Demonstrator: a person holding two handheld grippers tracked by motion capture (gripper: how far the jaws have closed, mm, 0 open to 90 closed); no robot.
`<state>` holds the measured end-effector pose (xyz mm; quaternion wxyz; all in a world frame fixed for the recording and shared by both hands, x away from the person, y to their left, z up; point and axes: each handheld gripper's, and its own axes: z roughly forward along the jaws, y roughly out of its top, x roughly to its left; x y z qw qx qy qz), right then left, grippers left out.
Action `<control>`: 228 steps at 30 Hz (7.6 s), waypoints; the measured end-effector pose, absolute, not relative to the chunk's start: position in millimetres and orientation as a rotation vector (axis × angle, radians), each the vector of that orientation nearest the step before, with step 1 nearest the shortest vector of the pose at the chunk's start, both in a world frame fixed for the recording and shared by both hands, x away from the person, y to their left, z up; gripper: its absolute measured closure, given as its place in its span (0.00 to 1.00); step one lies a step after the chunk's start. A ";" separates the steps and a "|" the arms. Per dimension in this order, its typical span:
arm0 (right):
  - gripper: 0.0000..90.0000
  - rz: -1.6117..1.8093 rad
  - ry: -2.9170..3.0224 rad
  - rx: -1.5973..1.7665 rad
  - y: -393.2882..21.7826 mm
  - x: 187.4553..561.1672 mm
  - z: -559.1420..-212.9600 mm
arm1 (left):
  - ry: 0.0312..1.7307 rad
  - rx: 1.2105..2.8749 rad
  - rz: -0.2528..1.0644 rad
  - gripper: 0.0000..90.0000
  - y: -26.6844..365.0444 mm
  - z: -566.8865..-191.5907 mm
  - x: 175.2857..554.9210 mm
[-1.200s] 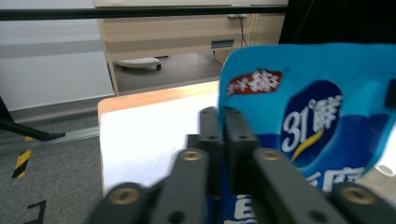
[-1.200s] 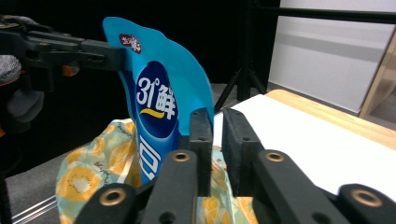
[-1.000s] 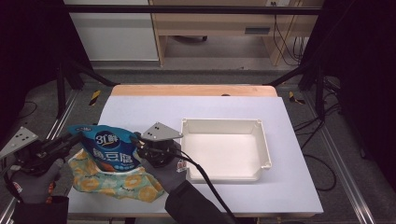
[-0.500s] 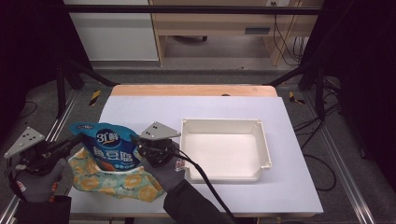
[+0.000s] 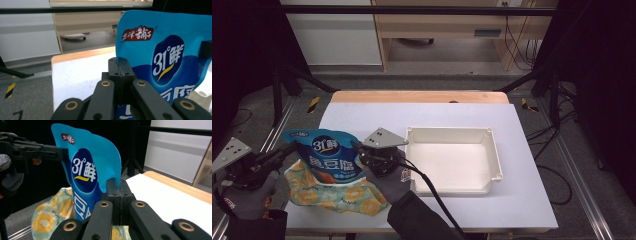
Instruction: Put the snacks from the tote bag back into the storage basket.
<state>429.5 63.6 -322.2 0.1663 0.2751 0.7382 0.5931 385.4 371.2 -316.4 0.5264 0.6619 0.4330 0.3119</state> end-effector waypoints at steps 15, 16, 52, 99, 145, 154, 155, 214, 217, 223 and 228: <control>1.00 1.694 2.083 0.726 62.1 425.3 -296.3 | 1.005 1.526 0.777 1.00 370.3 -296.6 369.2; 1.00 1.690 2.082 0.724 62.2 424.7 -294.1 | 1.003 1.523 0.781 1.00 370.2 -295.5 368.4; 1.00 1.714 2.022 0.668 54.4 427.8 -248.5 | 0.953 1.472 0.834 1.00 360.3 -251.3 363.4; 1.00 1.654 1.885 0.752 -39.1 423.5 -221.5 | 0.821 1.518 0.765 1.00 270.6 -228.8 390.3; 1.00 1.587 1.766 0.899 -141.6 413.9 -237.2 | 0.697 1.607 0.679 1.00 170.0 -238.0 416.8; 1.00 1.572 1.750 0.927 -155.8 412.0 -242.9 | 0.698 1.628 0.642 1.00 154.8 -246.0 421.6; 1.00 1.571 1.749 0.929 -157.3 412.1 -243.9 | 0.697 1.630 0.639 1.00 153.5 -246.9 422.3; 1.00 1.522 1.825 1.058 -175.9 428.9 -323.2 | 0.750 1.785 0.580 1.00 132.9 -316.1 446.8; 1.00 1.519 1.834 1.054 -173.8 430.1 -325.9 | 0.751 1.795 0.584 1.00 135.8 -318.6 446.4; 1.00 1.507 1.849 1.055 -170.1 429.8 -328.9 | 0.762 1.799 0.572 1.00 138.4 -324.0 444.5; 1.00 1.500 1.856 1.061 -169.8 429.3 -332.2 | 0.760 1.810 0.569 1.00 138.2 -327.4 443.1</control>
